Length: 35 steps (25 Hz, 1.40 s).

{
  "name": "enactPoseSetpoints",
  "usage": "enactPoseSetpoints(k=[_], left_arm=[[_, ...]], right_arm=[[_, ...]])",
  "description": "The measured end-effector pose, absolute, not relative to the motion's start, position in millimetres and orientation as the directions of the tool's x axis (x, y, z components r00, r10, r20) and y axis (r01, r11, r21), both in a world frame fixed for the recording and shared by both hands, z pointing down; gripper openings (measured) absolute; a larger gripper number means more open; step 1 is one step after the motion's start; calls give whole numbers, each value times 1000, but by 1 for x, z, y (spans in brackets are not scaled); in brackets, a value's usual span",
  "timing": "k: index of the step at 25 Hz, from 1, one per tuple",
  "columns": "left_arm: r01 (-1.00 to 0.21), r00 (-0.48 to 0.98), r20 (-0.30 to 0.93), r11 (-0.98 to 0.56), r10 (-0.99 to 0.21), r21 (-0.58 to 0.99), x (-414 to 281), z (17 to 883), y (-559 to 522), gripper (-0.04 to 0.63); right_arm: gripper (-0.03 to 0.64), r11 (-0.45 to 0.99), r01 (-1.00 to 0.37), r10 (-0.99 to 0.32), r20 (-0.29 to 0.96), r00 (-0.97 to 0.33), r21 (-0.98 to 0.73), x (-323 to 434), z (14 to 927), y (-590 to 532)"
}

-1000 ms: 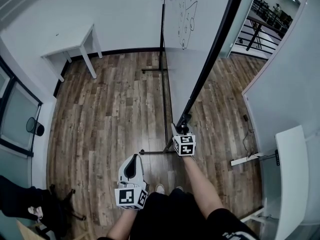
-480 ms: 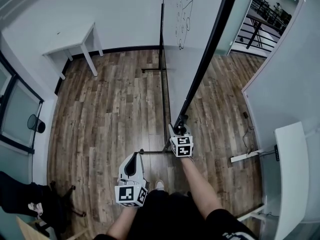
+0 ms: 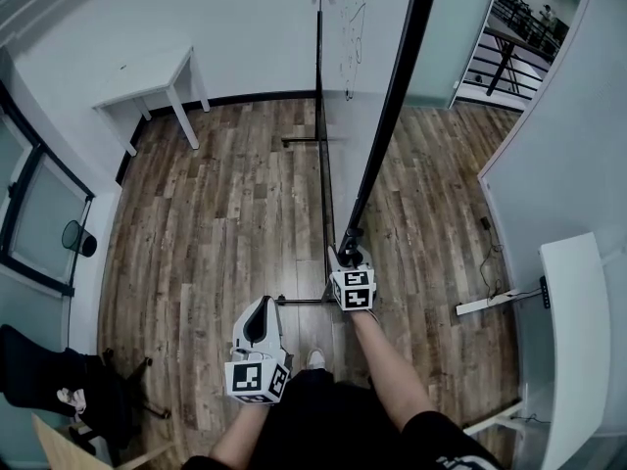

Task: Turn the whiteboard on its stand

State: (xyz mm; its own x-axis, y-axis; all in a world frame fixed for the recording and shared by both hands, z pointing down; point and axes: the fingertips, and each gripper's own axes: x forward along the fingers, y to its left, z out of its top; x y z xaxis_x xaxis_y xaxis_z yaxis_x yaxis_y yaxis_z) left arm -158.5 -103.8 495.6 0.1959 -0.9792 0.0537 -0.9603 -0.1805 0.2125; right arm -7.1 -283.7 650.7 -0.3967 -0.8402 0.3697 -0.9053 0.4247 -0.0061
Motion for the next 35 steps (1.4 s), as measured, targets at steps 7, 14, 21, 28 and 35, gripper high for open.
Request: enactPoseSetpoints(k=[7, 14, 21, 28, 35], left_arm=[[-959, 194, 61, -177, -979, 221, -147, 492, -66, 18], [-957, 197, 57, -180, -979, 226, -141, 493, -33, 18], [-960, 188, 44, -174, -981, 221, -141, 493, 5, 18], [-959, 189, 41, -175, -981, 222, -144, 499, 58, 18], [-958, 193, 33, -181, -981, 221, -137, 494, 118, 18]], right_arm=[[169, 432, -902, -835, 374, -404, -10, -8, 649, -244], [169, 441, -898, -833, 368, -414, -12, -6, 649, -202], [169, 444, -896, -834, 360, -418, -9, -5, 648, -161], [169, 450, -893, -833, 358, -422, -5, -8, 649, -114], [169, 454, -891, -826, 367, -428, -18, -4, 649, -60]])
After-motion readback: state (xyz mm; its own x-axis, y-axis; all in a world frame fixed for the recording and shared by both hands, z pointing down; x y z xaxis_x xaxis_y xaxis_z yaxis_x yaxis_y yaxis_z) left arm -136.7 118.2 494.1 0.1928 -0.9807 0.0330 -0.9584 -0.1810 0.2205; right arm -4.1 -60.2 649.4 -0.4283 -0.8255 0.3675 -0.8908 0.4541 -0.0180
